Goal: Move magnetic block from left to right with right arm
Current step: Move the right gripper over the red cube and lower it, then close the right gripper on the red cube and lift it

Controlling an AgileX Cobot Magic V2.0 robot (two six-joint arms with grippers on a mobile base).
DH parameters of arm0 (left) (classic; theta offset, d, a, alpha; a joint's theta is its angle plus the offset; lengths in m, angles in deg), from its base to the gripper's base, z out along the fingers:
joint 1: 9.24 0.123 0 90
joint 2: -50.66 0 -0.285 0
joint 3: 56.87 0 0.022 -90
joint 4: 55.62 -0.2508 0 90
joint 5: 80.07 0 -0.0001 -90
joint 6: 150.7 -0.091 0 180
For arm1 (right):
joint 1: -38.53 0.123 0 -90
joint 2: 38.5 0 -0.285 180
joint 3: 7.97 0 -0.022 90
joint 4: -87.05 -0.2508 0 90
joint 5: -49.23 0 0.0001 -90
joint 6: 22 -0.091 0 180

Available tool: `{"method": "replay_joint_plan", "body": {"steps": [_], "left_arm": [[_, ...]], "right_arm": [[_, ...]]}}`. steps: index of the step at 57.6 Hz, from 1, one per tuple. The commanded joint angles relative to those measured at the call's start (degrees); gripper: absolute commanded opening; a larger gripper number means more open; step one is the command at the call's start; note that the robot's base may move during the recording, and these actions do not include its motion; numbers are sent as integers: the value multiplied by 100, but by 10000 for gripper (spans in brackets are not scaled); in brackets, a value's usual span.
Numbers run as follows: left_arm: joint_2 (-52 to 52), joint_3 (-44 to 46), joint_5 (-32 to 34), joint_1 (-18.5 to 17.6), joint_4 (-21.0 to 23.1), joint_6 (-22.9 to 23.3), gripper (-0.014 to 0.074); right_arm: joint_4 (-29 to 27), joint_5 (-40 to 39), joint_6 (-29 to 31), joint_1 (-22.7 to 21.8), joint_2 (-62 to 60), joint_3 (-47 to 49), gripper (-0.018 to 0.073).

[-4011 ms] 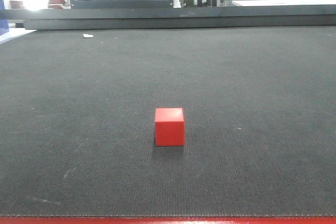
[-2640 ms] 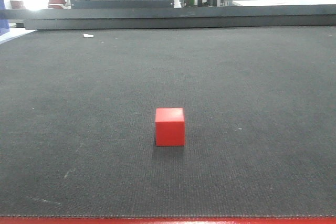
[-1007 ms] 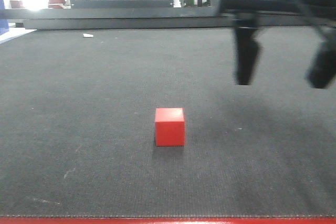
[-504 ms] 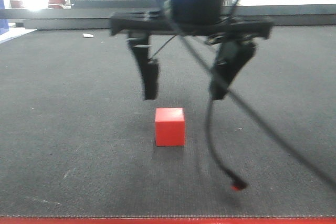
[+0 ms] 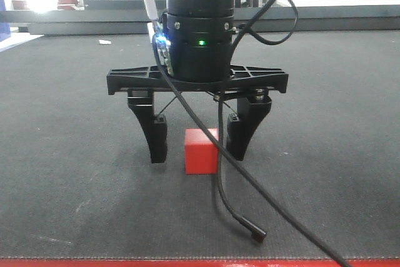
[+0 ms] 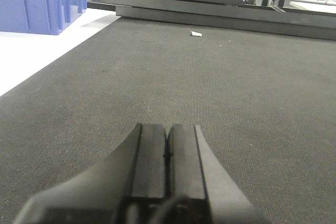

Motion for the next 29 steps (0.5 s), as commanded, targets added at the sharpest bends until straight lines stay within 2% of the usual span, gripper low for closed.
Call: {"method": "replay_joint_plan", "body": {"steps": [1,29], "left_arm": [[54,-48,482,0,16,10,-117],[54,-48,482,0,16,10,-117]], "right_arm": [[4,-86,-75,-116,-310,185,624],[4,-78,-70,-131,-219,185,624]]}}
